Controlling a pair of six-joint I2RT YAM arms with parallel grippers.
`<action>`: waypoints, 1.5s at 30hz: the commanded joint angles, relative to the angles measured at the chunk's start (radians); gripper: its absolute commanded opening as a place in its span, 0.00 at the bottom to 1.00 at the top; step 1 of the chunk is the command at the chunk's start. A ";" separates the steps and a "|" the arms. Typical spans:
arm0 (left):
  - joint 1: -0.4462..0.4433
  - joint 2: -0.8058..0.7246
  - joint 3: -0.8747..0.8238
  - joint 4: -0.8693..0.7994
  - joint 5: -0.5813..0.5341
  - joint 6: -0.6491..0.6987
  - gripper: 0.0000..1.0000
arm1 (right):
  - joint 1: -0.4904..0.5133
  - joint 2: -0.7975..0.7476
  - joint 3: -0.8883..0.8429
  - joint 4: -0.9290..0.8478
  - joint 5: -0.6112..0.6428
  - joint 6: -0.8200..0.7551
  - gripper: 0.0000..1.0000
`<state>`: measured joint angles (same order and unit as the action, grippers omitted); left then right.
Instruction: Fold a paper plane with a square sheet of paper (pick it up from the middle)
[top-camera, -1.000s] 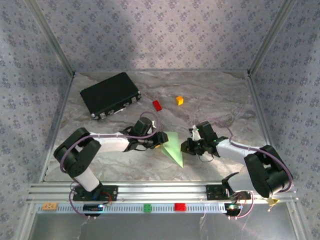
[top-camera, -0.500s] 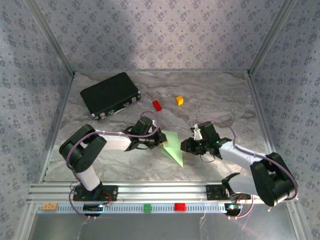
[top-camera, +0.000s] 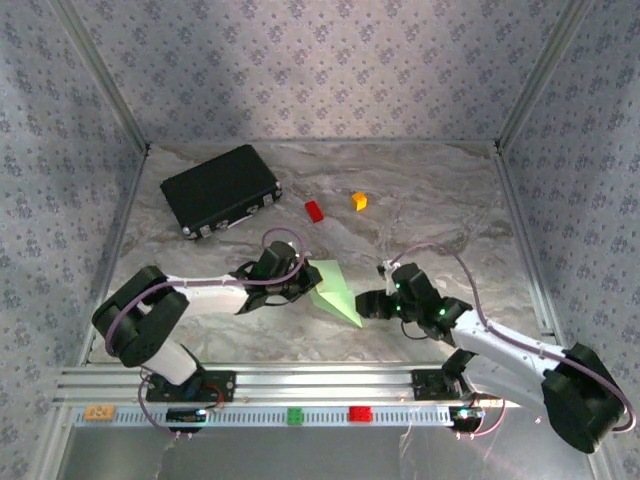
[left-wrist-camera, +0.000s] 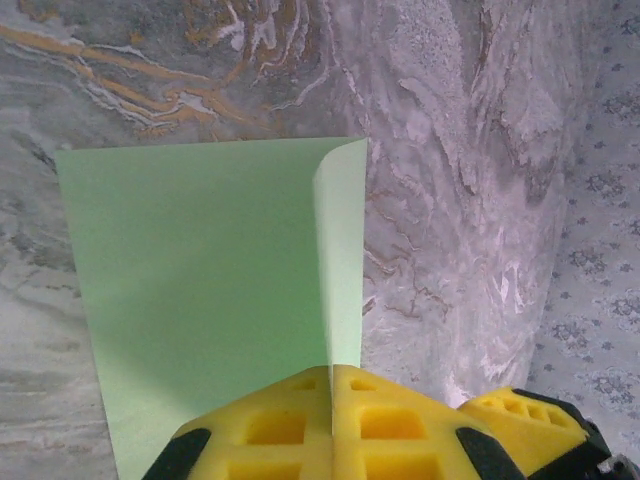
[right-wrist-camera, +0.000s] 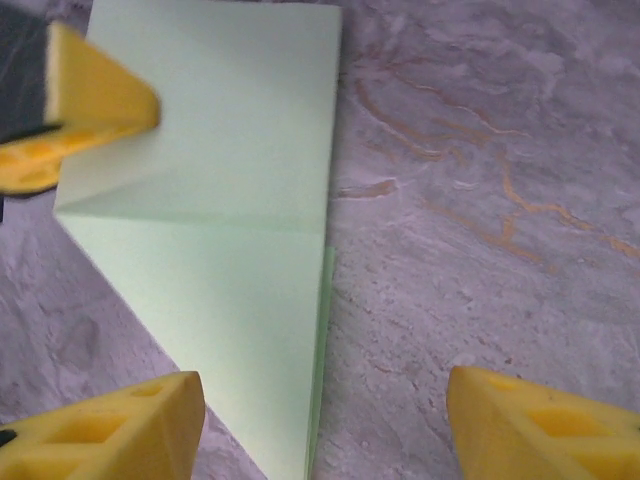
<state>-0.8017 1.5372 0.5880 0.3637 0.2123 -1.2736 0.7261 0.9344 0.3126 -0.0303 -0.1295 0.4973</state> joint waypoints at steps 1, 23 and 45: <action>-0.010 0.018 0.032 -0.012 0.003 0.003 0.06 | 0.075 -0.044 -0.024 0.055 0.184 -0.151 0.65; -0.010 0.024 0.082 -0.025 0.059 0.059 0.15 | 0.512 0.286 0.012 0.326 0.688 -0.532 0.49; -0.008 0.032 0.090 -0.028 0.064 0.057 0.10 | 0.518 0.365 -0.007 0.369 0.715 -0.479 0.32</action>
<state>-0.8082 1.5692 0.6464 0.3405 0.2653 -1.2388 1.2396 1.3018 0.3119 0.3336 0.5728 -0.0082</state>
